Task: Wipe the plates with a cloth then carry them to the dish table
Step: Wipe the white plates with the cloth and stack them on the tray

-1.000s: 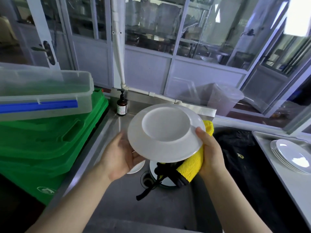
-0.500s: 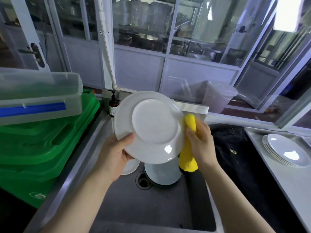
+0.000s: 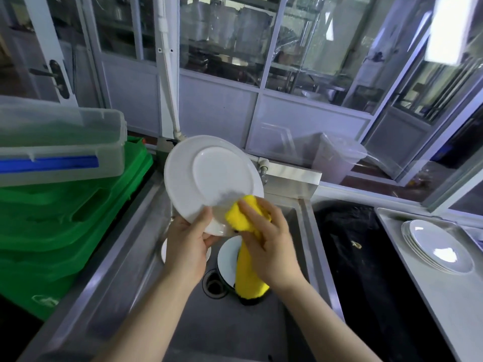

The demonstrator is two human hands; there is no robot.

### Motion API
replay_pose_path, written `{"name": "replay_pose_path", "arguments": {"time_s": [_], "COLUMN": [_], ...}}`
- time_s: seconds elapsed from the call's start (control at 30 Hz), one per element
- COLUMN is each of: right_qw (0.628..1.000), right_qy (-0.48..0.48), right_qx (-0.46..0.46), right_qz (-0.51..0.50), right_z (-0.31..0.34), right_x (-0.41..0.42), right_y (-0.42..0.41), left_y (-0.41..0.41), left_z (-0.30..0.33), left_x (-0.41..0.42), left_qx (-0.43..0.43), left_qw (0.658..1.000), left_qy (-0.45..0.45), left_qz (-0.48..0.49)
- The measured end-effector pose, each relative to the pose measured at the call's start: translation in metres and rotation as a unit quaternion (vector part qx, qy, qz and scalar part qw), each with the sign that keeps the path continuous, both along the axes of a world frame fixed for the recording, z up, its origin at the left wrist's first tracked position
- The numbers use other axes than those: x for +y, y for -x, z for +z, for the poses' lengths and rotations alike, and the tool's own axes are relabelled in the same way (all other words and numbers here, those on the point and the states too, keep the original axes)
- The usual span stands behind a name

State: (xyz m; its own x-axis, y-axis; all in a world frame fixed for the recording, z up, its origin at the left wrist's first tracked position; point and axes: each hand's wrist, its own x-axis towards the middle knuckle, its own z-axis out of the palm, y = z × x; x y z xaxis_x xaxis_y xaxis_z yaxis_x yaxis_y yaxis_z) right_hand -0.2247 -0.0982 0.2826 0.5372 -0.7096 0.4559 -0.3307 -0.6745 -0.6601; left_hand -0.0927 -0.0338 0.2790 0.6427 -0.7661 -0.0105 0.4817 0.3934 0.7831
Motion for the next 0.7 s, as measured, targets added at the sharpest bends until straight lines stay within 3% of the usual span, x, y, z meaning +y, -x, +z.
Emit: {"name": "replay_pose_path", "arguments": {"time_s": [0.13,0.27,0.4,0.53,0.7], "right_qw": [0.987,0.981,0.986,0.997,0.960], "right_qy": [-0.134,-0.141,-0.071,0.053,0.226], "right_qx": [-0.058,-0.052,-0.043,0.045,0.114], "right_qz": [-0.061,-0.122,-0.146,-0.029,0.118], "right_z": [0.005,0.023,0.050,0.049,0.032], "right_x": [-0.043,-0.072,-0.073,-0.032,0.003], "right_y": [0.014,0.017,0.001,-0.020,-0.023], "left_y": [-0.003,-0.006,-0.005,0.000,-0.014], "left_z": [-0.003,-0.009,-0.012,-0.016,-0.019], "left_x": [0.009,0.016,0.018,0.017,0.018], "left_qx": [-0.030,-0.148,-0.317,-0.299,-0.324], "left_qw": [0.998,0.983,0.935,0.938,0.930], "left_qy": [0.011,-0.047,-0.113,-0.146,-0.156], "left_qz": [-0.055,-0.100,-0.114,-0.098,-0.076]}}
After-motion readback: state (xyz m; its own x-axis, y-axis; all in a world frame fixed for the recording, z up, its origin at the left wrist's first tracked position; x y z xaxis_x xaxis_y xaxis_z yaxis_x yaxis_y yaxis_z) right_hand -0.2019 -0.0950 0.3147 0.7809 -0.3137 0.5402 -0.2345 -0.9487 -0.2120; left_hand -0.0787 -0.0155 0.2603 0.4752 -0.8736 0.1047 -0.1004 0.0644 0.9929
